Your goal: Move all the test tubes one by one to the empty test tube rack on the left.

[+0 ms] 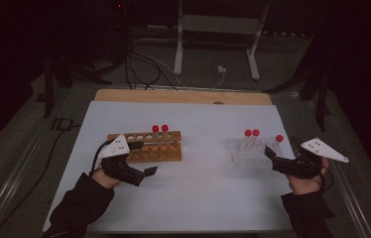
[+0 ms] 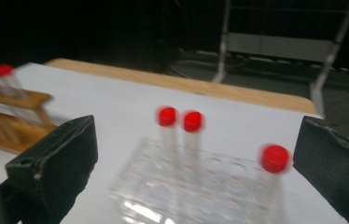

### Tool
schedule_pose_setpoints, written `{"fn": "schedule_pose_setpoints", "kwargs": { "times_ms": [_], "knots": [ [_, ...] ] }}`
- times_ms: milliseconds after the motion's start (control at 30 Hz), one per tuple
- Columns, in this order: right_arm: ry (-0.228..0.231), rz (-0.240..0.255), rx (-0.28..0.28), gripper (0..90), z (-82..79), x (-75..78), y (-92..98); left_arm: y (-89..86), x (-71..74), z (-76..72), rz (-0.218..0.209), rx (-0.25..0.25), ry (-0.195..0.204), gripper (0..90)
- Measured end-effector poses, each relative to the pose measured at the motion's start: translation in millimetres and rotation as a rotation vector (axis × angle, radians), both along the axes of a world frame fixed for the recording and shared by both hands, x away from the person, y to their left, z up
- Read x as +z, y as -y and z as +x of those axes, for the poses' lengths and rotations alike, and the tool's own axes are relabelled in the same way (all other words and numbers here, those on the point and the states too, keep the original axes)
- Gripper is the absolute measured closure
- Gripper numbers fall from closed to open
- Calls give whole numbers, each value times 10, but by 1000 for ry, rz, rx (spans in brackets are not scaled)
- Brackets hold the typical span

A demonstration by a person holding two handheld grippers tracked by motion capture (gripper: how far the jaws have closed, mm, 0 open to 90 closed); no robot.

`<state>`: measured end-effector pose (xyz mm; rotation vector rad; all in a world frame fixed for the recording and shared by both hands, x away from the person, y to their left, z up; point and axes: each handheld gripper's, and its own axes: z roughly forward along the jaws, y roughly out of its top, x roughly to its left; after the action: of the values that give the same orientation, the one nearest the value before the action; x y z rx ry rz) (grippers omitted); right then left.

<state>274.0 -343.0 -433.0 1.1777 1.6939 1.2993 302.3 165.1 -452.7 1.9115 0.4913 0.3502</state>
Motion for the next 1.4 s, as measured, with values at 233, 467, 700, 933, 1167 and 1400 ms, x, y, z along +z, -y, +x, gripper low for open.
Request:
{"fn": "schedule_pose_setpoints", "kwargs": {
  "times_ms": [233,467,700,933,1167,1400],
  "knots": [
    [-64,2,-75,0,137,-185,167,8,-22,-37,-5,-15,-1,18],
    [-121,-12,-106,15,244,-339,214,16,-61,-31,-3,-29,-18,17],
    [-166,-32,-131,150,353,-457,220,26,-70,-31,-3,-26,-22,18],
    [-185,-86,-164,350,450,-482,186,29,-81,-23,-6,-26,-21,18],
    [-196,-113,-201,552,516,-499,176,19,-69,-24,-10,-28,-20,18],
    [-203,-100,-177,669,551,-516,172,23,-74,-21,-7,-32,-24,18]
  ]
}}
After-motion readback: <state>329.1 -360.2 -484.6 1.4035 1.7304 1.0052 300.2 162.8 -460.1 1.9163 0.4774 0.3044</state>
